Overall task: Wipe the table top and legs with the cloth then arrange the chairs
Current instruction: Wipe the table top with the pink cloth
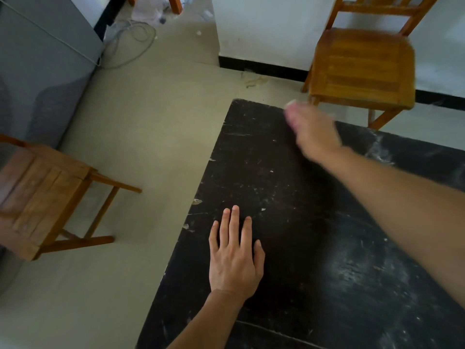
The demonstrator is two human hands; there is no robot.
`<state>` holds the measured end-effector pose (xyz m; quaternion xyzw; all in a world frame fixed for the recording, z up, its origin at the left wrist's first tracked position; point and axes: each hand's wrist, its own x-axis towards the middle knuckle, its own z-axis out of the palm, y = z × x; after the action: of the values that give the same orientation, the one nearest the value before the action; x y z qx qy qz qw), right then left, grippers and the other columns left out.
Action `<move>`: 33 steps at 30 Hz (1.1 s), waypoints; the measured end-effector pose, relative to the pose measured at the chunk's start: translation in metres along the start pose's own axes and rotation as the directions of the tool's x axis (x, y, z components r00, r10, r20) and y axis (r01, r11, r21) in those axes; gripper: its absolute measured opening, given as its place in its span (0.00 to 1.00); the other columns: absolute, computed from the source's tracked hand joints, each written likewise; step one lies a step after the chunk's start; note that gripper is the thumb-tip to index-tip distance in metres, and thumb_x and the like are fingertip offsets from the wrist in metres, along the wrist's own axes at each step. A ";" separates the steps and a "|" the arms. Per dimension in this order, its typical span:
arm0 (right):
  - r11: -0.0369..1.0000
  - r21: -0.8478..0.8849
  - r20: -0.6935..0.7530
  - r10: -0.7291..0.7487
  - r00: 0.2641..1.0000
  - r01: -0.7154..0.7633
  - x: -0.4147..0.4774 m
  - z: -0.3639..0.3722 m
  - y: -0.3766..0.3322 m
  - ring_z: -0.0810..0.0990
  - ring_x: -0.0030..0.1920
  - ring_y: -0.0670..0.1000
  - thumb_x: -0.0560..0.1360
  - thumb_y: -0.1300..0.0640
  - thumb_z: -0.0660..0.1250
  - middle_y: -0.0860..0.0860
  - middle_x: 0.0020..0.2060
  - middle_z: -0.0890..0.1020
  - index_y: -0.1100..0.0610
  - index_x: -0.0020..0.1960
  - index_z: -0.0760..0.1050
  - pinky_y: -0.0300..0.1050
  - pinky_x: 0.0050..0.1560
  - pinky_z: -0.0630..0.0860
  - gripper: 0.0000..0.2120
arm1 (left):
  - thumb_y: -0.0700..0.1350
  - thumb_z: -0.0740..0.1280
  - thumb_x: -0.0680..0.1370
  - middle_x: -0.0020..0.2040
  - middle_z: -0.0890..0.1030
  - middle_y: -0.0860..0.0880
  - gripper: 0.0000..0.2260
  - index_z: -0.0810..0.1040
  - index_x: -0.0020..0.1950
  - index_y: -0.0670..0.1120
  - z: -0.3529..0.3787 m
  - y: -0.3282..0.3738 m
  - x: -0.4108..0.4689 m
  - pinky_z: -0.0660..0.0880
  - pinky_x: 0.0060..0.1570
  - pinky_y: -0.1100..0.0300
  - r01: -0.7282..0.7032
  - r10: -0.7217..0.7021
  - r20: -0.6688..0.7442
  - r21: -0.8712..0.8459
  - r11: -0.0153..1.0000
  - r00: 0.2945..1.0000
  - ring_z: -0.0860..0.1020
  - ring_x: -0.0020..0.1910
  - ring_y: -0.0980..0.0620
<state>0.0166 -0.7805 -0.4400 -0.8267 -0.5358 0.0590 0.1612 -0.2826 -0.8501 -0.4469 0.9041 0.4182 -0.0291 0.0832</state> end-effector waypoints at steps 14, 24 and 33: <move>0.970 0.134 -0.033 0.211 0.977 -0.204 -0.176 -0.033 -0.052 0.76 0.65 0.53 0.82 0.56 0.55 0.55 0.66 0.77 0.60 0.70 0.72 0.51 0.67 0.73 0.19 | 0.53 0.54 0.80 0.77 0.59 0.42 0.23 0.66 0.72 0.45 0.001 0.000 0.002 0.53 0.74 0.43 -0.001 0.003 0.035 -0.051 0.999 0.999 0.55 0.76 0.43; 0.940 0.157 -0.005 0.307 0.952 -0.302 -0.459 0.004 -0.197 0.72 0.69 0.50 0.79 0.63 0.64 0.51 0.68 0.75 0.56 0.71 0.71 0.63 0.65 0.72 0.21 | 0.48 0.58 0.80 0.75 0.62 0.41 0.20 0.66 0.71 0.43 -0.002 -0.005 -0.017 0.52 0.74 0.43 -0.117 0.114 -0.023 -0.189 0.975 0.993 0.56 0.76 0.42; 0.938 0.019 -0.017 0.345 0.938 -0.345 -0.587 0.014 -0.181 0.62 0.76 0.53 0.78 0.61 0.63 0.51 0.75 0.66 0.51 0.73 0.68 0.57 0.77 0.55 0.24 | 0.46 0.62 0.79 0.74 0.65 0.40 0.20 0.68 0.70 0.42 0.016 -0.008 -0.171 0.56 0.73 0.43 -0.510 0.523 0.055 -0.155 0.846 0.851 0.59 0.75 0.41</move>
<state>-0.3898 -1.2408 -0.4374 -0.9071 -0.3805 0.0822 0.1600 -0.3997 -0.9765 -0.4425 0.9731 0.1558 -0.0202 0.1684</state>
